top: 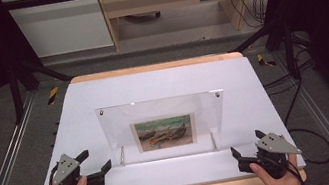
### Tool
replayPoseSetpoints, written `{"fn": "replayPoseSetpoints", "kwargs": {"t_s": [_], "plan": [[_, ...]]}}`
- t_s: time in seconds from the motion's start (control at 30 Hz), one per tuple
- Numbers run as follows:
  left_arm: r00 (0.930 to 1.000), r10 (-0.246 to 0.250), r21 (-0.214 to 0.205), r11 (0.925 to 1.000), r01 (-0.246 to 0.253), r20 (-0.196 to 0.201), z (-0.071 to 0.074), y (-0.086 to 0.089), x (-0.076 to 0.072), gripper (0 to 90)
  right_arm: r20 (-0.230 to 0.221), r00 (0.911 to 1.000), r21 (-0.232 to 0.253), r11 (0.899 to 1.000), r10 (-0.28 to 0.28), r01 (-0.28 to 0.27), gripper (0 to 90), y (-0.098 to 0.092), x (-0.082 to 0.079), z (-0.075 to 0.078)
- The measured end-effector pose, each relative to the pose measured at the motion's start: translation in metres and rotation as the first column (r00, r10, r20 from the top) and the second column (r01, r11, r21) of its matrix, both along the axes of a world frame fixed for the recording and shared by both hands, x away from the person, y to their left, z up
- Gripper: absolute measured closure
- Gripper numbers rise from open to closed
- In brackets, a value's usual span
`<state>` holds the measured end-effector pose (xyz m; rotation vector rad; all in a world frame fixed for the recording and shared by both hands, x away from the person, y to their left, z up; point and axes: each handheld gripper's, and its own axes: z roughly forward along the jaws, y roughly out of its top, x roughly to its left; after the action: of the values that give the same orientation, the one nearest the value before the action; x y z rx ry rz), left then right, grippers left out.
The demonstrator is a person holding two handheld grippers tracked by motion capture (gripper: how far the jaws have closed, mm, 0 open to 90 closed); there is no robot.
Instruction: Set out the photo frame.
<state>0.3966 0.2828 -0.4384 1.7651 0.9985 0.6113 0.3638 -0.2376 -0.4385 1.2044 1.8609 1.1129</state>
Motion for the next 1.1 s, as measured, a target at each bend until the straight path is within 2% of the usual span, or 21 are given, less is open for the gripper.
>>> {"fn": "replayPoseSetpoints", "kwargs": {"t_s": [0.57,0.93,1.1], "plan": [[0.9978,0.063,0.038,0.9972,-0.064,0.02,0.0,0.021,-0.005,10.1,-0.012,0.9988,0.014,0.999,-0.047,0.047,6.5,-0.019,-0.01,-0.003],[0.9948,0.101,0.104,0.9893,-0.102,0.016,-0.001,0.033,-0.003,10.0,-0.033,0.9962,0.01,0.997,-0.081,0.081,6.5,-0.026,-0.01,-0.006],[0.9943,0.107,0.164,0.9806,-0.106,0.006,-0.003,0.034,0.001,9.8,-0.044,0.9943,-0.002,0.995,-0.097,0.097,6.7,-0.028,-0.006,-0.008]]}}
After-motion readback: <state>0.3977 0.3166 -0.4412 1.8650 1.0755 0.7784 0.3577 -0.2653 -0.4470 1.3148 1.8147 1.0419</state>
